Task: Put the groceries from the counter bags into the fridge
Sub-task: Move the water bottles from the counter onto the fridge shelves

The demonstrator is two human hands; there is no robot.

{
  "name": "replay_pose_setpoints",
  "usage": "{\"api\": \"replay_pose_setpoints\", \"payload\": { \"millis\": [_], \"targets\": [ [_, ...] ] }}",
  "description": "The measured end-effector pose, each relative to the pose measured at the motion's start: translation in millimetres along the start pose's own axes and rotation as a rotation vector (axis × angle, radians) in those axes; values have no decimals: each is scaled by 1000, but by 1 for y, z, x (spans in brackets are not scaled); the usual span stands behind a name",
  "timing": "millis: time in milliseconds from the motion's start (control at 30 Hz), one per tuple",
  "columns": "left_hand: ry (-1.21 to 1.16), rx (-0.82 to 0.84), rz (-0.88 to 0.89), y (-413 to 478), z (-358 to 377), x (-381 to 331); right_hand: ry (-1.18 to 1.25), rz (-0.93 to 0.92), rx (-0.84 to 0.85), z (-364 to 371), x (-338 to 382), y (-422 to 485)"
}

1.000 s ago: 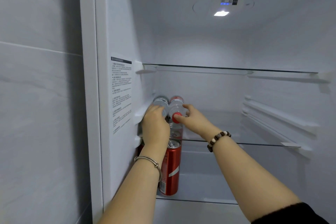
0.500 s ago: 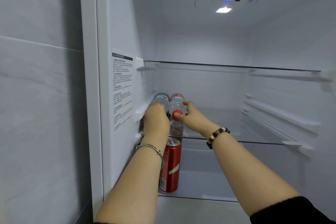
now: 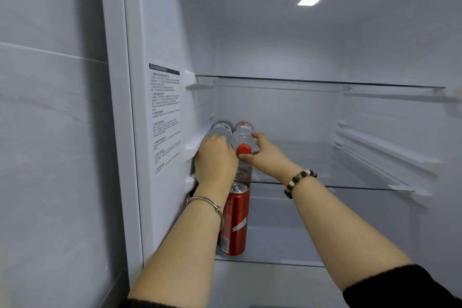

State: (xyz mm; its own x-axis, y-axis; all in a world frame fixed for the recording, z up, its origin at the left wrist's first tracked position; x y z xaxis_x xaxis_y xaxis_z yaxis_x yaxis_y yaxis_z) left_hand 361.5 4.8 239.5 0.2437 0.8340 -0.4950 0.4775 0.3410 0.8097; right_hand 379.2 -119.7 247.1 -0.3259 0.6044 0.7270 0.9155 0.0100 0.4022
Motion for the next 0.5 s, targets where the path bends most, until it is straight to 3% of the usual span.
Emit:
{"api": "replay_pose_setpoints", "payload": {
  "millis": [300, 500],
  "targets": [
    [32, -31, 148, -23, -9, -7, -116, 37, -83, -17, -6, -28],
    [-19, -49, 367, -67, -7, -18, -683, -137, -418, -30, -25, -84]
  ]
}}
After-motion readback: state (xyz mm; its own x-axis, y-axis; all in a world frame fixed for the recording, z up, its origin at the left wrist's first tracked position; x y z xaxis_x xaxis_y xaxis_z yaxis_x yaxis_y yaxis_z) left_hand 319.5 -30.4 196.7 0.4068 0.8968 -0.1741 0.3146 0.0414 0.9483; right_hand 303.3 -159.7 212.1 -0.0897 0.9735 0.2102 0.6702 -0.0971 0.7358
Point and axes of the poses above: each hand's wrist, its own y-axis towards the middle knuckle, its own z-axis out of the palm, x = y × z, the point moved 3 cm from there along y, towards the middle knuckle, and after that the axes turned 11 degrees about -x, right-handed, at the moved point
